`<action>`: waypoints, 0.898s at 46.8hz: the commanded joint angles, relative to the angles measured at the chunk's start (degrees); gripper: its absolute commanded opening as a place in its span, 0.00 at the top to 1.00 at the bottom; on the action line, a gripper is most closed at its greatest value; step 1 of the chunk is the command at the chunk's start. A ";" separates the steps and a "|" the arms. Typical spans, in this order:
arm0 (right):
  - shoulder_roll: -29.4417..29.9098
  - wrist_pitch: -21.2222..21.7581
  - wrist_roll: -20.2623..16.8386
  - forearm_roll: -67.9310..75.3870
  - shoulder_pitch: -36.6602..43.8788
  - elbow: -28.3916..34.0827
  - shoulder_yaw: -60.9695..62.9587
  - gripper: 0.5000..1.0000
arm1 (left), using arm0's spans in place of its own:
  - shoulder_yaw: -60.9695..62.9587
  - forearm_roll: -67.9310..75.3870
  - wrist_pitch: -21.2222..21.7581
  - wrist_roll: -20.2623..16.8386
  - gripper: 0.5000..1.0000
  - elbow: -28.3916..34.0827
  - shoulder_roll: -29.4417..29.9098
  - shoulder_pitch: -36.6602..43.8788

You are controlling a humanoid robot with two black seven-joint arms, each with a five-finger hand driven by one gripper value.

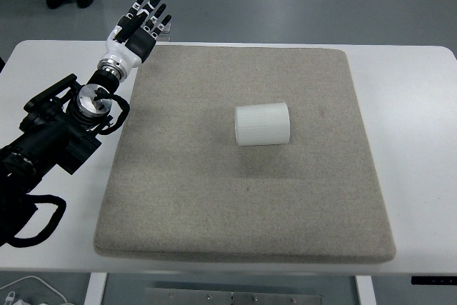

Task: Flip white cup upright

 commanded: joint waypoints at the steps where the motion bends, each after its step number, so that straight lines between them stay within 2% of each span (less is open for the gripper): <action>1: 0.00 0.00 0.00 0.00 0.00 0.00 0.00 0.14 | 0.01 0.53 -0.11 -0.05 0.01 -0.09 0.09 -0.02; 18: 0.00 0.00 0.00 0.00 0.00 0.00 0.09 0.14 | 0.10 9.84 -0.11 0.12 0.02 -0.70 2.02 -1.17; 31: 0.00 0.52 0.00 0.00 -0.35 0.26 -0.09 0.14 | 0.28 22.50 -0.99 1.00 0.02 -1.93 2.02 -5.99; 42: 0.00 0.61 0.00 0.00 -0.44 0.61 -0.09 0.14 | 3.79 29.62 -1.17 1.09 0.02 -7.37 2.46 -8.46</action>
